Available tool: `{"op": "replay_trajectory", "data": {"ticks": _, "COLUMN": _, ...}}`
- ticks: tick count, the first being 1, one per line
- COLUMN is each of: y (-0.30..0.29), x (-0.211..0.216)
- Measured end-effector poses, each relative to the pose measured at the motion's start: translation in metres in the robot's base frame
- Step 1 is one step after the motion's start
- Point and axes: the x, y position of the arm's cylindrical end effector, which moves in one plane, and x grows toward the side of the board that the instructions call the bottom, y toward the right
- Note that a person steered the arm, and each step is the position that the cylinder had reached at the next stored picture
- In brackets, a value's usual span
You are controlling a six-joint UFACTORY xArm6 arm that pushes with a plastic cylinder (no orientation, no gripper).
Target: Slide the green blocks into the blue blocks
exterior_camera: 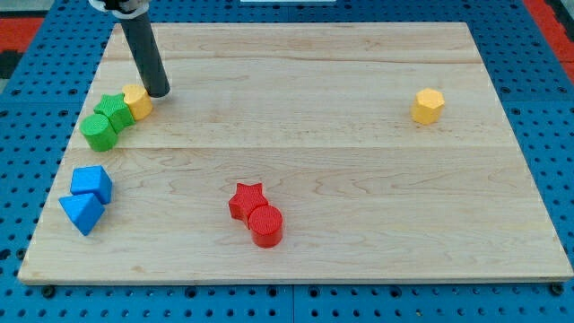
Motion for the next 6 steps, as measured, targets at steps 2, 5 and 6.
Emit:
{"op": "replay_trajectory", "data": {"ticks": 2, "y": -0.040, "x": 0.005}}
{"op": "replay_trajectory", "data": {"ticks": 5, "y": -0.080, "x": 0.022}}
{"op": "replay_trajectory", "data": {"ticks": 6, "y": -0.080, "x": 0.053}}
